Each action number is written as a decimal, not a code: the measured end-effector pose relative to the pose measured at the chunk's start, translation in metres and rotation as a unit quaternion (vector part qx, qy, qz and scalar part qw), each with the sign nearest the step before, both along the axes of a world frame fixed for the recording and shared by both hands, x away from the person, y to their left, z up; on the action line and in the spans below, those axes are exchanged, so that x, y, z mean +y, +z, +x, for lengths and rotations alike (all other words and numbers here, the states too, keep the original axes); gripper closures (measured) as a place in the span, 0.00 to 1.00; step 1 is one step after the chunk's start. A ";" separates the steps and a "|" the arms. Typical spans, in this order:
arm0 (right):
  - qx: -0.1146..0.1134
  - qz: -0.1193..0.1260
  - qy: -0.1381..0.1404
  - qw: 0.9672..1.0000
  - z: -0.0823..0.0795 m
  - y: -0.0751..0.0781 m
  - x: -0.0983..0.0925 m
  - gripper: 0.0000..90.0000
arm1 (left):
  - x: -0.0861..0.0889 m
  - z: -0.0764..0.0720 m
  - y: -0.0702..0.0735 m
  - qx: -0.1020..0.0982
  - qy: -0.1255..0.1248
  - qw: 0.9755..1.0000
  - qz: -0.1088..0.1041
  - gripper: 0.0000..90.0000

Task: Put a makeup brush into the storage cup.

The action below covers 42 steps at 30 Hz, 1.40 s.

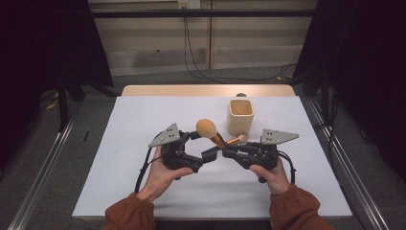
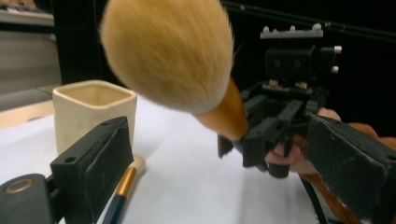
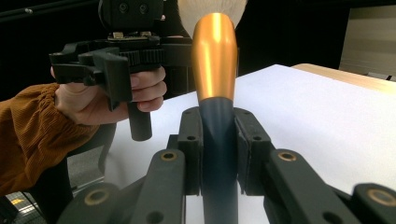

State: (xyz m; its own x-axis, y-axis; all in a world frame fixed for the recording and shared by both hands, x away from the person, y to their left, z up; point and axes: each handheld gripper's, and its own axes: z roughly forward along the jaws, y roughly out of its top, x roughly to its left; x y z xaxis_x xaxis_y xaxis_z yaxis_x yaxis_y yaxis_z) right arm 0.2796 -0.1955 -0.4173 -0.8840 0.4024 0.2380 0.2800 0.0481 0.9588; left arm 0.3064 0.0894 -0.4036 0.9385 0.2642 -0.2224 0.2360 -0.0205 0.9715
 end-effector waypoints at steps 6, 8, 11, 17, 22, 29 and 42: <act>-0.010 0.004 0.003 1.000 -0.002 0.002 0.002 0.84 | -0.007 0.001 0.002 0.001 -0.009 1.000 -0.013 0.15; -0.012 0.005 0.003 1.000 -0.002 0.001 0.002 0.84 | -0.009 0.002 0.000 0.012 -0.008 1.000 -0.020 0.18; -0.012 0.006 0.003 1.000 -0.002 0.001 0.002 0.84 | -0.011 0.005 -0.001 0.017 -0.006 0.999 -0.031 0.26; -0.011 0.011 -0.001 1.000 -0.001 0.000 0.001 0.84 | -0.015 0.009 -0.003 0.040 -0.006 0.998 -0.045 0.37; -0.009 0.013 -0.006 1.000 -0.001 -0.001 0.000 0.84 | -0.018 0.010 -0.006 0.046 -0.012 0.997 -0.056 0.47; -0.007 0.017 -0.004 1.000 0.000 -0.003 0.001 0.84 | -0.019 0.012 -0.006 0.050 -0.018 0.996 -0.068 0.68; 0.007 0.014 -0.004 1.000 0.003 -0.005 0.004 0.82 | -0.016 0.015 -0.005 0.056 -0.029 0.996 -0.056 0.71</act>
